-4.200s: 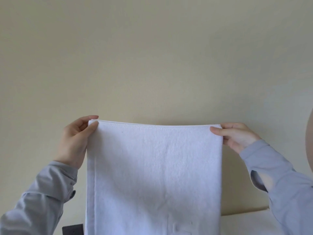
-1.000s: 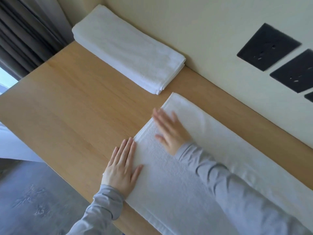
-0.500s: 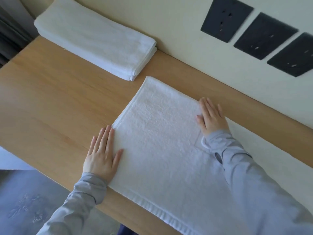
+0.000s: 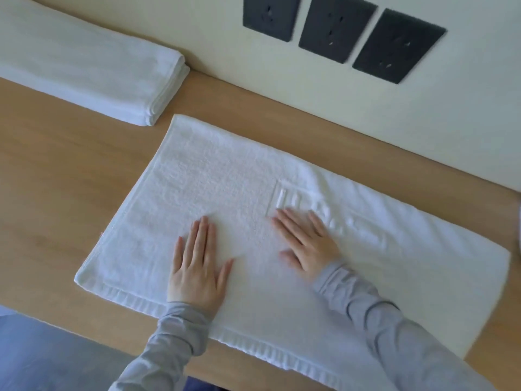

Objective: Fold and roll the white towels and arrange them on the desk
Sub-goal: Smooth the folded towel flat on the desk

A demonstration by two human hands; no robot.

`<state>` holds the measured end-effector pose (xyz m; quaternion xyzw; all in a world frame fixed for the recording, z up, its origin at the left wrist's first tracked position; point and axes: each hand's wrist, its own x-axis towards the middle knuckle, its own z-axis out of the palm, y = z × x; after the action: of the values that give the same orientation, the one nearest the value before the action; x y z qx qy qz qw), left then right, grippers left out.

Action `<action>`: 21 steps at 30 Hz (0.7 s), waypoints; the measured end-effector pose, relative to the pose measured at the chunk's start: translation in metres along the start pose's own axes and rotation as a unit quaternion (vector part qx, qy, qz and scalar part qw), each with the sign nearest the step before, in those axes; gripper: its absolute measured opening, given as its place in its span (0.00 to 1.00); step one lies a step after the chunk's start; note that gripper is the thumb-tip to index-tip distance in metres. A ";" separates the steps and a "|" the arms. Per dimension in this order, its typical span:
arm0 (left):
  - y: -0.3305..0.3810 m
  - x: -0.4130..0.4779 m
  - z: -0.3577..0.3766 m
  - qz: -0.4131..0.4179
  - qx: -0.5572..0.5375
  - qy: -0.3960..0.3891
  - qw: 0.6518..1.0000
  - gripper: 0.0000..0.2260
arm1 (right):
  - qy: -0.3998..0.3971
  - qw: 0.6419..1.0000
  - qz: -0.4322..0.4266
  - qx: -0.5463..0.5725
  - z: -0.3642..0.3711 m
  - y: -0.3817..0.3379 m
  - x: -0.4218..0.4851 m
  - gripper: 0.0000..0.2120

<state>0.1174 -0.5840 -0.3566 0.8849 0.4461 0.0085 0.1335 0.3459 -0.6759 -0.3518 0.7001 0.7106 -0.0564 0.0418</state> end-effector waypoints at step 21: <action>0.120 -0.019 0.020 0.113 -0.014 -0.020 0.993 0.28 | 0.028 0.997 0.039 0.055 0.014 -0.009 -0.078 0.24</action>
<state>0.2032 -0.6713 -0.3448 0.9278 0.3403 0.0124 0.1526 0.3381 -0.7548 -0.3552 0.7300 0.6793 -0.0742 -0.0142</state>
